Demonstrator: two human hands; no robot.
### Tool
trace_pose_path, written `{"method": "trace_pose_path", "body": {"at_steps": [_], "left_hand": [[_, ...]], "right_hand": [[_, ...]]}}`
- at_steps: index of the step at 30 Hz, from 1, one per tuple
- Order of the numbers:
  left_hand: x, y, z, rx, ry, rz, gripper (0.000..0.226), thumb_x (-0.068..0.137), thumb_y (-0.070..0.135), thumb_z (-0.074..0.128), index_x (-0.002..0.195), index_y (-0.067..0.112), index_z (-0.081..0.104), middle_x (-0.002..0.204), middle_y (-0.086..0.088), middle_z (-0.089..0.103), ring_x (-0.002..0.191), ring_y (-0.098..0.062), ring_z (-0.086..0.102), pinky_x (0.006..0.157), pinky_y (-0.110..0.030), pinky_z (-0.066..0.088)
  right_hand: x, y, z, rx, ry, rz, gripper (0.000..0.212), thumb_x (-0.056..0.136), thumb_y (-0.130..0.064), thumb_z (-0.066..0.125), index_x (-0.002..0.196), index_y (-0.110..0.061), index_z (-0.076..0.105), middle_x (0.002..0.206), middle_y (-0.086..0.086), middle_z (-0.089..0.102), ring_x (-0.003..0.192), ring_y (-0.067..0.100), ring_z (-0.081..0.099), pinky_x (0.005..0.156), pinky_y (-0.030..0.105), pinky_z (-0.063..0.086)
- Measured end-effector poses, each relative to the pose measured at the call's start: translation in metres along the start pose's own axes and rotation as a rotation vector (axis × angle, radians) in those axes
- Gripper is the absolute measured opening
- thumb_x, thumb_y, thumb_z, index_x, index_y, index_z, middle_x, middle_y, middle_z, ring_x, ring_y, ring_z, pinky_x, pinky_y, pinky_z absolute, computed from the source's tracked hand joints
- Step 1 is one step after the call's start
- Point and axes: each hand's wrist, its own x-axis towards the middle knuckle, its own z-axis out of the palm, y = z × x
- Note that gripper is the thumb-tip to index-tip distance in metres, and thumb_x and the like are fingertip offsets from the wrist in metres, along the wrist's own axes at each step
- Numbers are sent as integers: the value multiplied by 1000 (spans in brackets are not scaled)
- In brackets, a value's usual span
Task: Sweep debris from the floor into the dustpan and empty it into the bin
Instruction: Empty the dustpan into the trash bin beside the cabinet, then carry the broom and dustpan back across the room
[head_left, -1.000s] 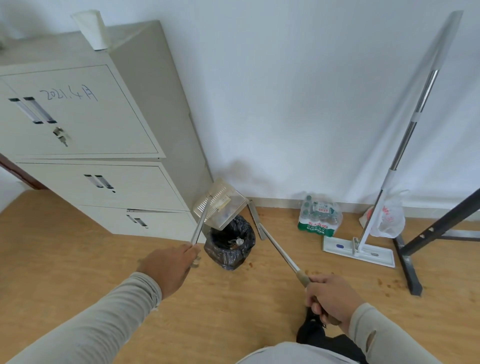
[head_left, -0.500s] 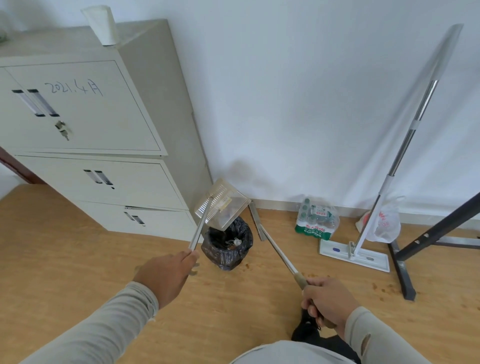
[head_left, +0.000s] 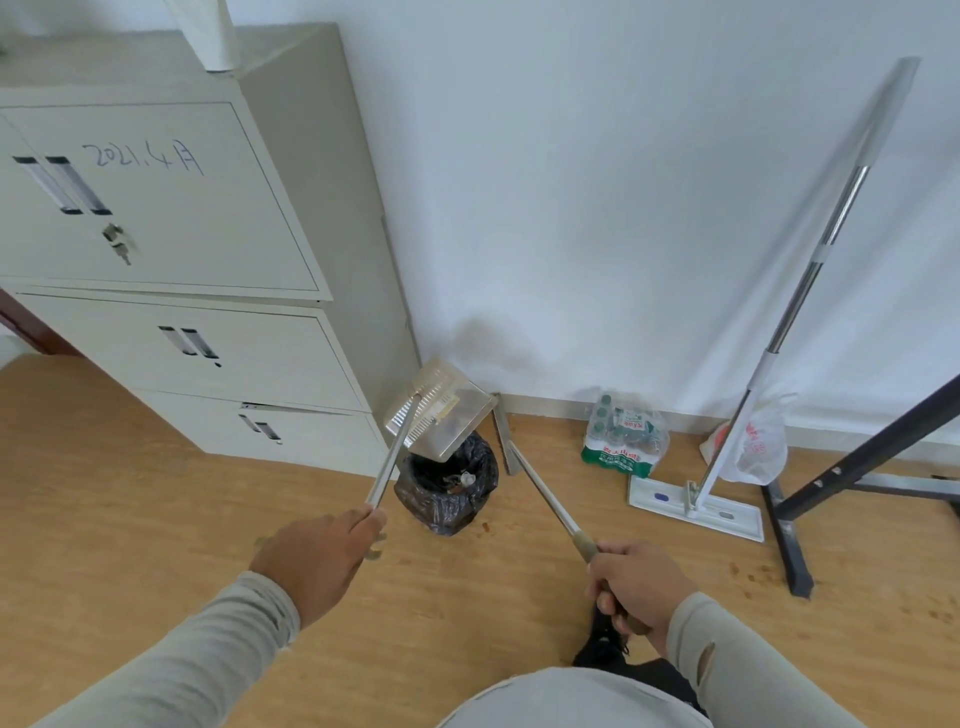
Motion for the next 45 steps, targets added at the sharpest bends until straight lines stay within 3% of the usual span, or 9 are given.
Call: {"method": "trace_pose_path", "body": {"at_steps": [6,11,14,16,20,33,37,42,45], "left_hand": [[-4,5,6,-32,-69,-11,52,65,16,87,115,17,71,110,0,74,61,-20,70,38,-32,53],[0,5,13,-17,-64,-41,46,96,22,52,142,23,47,143,5,55,94,-25,69,66,-40,58],[2,2,15,1,-58,-35,48,99,23,46,147,24,40,149,5,49,98,-25,67,70,-42,58],[2,3,9,-16,-11,-49,47,95,23,57,141,21,49,141,4,56,88,-25,69,63,-40,59],[0,6,0,1,70,52,57,55,16,93,108,15,74,101,-1,76,51,-17,66,34,-24,47],[0,1,-3,-117,166,3,54,59,15,91,108,17,69,98,3,75,54,-15,67,33,-23,46],[2,-2,-10,-217,192,-113,43,74,17,85,114,17,68,97,3,75,52,-17,65,37,-22,44],[14,-3,-32,-456,228,-504,35,93,33,63,127,30,60,94,8,69,68,-16,59,61,-30,49],[17,-1,-50,-624,295,-681,31,91,32,66,122,27,62,81,16,64,69,-9,59,62,-28,46]], "right_hand": [[2,-5,-2,-3,8,-6,18,90,-3,55,97,-7,71,65,10,61,47,14,48,43,23,38],[5,-11,-1,-10,18,14,20,90,-4,55,99,-10,72,62,8,61,45,13,48,43,23,40],[5,-14,1,-1,16,22,20,91,-4,55,98,-9,73,61,7,60,45,13,48,43,23,39],[7,-14,2,1,11,21,22,90,-3,54,97,-8,74,60,7,60,46,14,48,43,23,39],[10,-14,6,18,5,5,22,89,-4,55,100,-12,73,61,7,61,48,14,48,44,24,40],[9,-30,3,59,-1,5,24,90,-3,57,103,-19,67,68,9,64,48,11,49,46,23,42],[3,-36,-8,78,-9,14,19,90,-2,56,98,-15,67,69,10,64,49,12,49,47,24,41],[-2,-36,-30,78,4,-6,26,87,-2,55,108,-10,67,68,11,64,47,12,49,45,24,38],[-4,-38,-47,58,0,-20,20,88,0,54,103,-5,66,69,13,62,46,13,48,43,22,37]]}}
